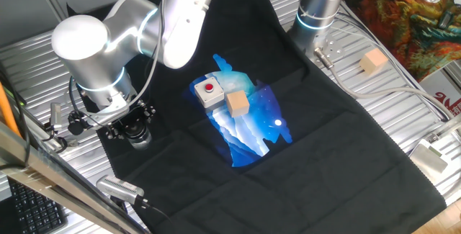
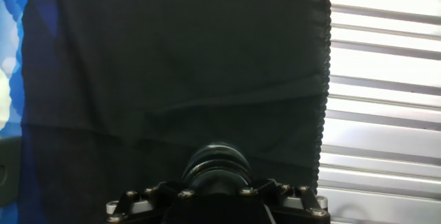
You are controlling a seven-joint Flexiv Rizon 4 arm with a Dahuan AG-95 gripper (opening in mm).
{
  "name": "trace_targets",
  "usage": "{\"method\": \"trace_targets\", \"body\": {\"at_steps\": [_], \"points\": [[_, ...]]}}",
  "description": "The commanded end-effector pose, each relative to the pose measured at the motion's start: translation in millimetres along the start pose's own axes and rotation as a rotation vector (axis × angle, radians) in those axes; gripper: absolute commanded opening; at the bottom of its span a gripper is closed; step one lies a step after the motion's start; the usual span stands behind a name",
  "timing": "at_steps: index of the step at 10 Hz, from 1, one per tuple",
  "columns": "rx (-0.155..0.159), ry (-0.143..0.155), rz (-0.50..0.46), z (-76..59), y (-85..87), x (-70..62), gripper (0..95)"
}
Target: Screw the lid onto the jar
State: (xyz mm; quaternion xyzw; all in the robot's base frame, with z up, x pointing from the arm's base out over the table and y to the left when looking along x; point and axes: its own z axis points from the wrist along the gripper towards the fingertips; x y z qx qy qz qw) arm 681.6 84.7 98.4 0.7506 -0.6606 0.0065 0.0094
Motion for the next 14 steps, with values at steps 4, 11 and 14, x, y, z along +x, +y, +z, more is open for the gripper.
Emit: {"method": "trace_targets", "body": {"at_steps": [4,11,14], "points": [[0.004,0.000,0.018,0.2,-0.4,0.3,57.0],[0.019,-0.005,0.054,-0.5,-0.5,0.2,0.0],[0.017,-0.005,0.064,-0.6,-0.4,0.8,0.0]]}}
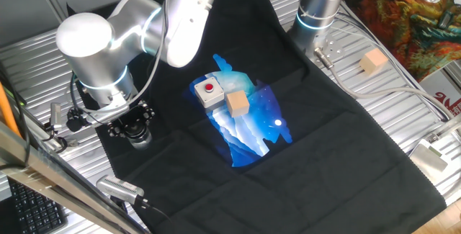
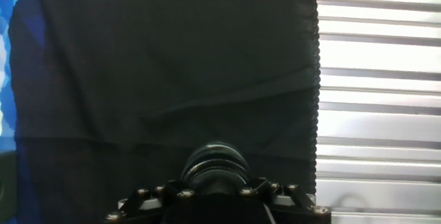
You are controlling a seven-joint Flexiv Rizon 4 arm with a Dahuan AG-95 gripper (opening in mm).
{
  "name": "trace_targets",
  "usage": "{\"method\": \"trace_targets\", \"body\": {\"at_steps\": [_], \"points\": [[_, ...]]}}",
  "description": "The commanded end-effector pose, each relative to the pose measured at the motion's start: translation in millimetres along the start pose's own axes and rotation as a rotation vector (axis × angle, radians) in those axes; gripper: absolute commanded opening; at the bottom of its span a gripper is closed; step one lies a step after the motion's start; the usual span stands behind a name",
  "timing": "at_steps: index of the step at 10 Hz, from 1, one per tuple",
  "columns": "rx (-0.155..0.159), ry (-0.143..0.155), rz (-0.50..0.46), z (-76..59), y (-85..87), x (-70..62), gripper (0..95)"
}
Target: Screw the lid onto the jar
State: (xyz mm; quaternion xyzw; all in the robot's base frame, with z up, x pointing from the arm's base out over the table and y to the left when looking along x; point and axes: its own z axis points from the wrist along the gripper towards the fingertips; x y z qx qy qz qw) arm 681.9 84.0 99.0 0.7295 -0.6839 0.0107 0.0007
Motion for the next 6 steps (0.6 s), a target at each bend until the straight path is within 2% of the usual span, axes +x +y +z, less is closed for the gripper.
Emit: {"method": "trace_targets", "body": {"at_steps": [1,6], "points": [[0.000,0.001,0.002,0.1,-0.2,0.3,0.0],[0.004,0.000,0.026,1.1,-0.2,0.8,0.0]]}}
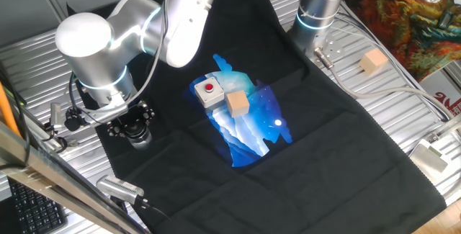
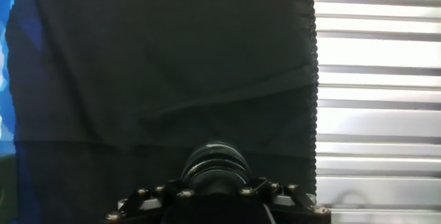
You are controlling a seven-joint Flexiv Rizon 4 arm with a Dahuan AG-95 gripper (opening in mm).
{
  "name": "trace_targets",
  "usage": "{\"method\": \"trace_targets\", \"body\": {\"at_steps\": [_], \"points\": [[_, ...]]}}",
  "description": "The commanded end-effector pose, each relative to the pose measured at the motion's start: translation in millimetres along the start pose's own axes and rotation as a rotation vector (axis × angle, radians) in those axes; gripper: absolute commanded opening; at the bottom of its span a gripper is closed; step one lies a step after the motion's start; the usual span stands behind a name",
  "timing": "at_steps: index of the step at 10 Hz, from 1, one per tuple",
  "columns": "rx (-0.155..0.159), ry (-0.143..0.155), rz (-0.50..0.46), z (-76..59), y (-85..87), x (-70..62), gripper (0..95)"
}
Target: Screw the lid onto the jar
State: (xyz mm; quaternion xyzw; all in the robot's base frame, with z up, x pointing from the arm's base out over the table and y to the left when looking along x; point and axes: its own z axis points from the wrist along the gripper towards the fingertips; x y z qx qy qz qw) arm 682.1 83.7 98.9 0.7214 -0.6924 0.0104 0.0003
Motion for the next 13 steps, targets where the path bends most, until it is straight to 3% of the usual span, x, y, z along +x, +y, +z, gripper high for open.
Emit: {"method": "trace_targets", "body": {"at_steps": [1,13], "points": [[0.004,0.003,0.008,1.0,0.0,0.7,0.0],[0.000,0.012,0.096,-0.5,-0.3,3.4,0.0]]}}
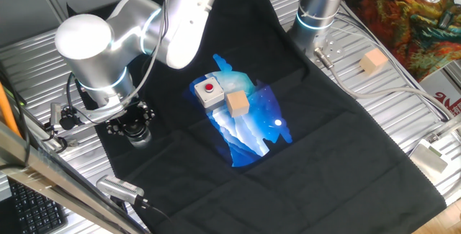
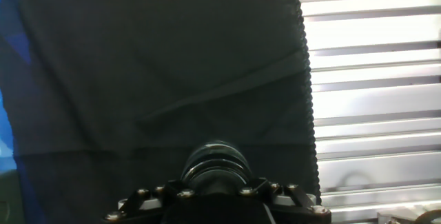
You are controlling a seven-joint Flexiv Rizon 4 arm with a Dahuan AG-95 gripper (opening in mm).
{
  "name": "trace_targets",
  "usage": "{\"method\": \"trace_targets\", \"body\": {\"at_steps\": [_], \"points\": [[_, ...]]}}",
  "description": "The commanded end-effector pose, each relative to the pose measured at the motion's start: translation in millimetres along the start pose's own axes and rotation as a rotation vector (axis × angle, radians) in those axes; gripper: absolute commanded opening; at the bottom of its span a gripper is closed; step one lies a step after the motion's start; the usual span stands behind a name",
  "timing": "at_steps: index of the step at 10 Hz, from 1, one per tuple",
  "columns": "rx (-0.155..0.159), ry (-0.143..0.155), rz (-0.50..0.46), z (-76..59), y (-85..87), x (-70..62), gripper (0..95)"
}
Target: Screw the lid onto the jar
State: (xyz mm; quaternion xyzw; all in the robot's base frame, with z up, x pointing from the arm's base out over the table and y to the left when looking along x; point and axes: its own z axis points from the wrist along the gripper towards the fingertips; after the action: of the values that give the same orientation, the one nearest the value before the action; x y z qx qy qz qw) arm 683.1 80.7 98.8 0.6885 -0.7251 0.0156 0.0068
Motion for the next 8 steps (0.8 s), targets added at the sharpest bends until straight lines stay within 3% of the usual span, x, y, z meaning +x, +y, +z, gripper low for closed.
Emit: {"method": "trace_targets", "body": {"at_steps": [1,8], "points": [[-0.003,-0.006,0.008,-0.8,0.6,0.4,0.0],[0.018,-0.005,0.086,-2.1,0.1,3.9,0.0]]}}
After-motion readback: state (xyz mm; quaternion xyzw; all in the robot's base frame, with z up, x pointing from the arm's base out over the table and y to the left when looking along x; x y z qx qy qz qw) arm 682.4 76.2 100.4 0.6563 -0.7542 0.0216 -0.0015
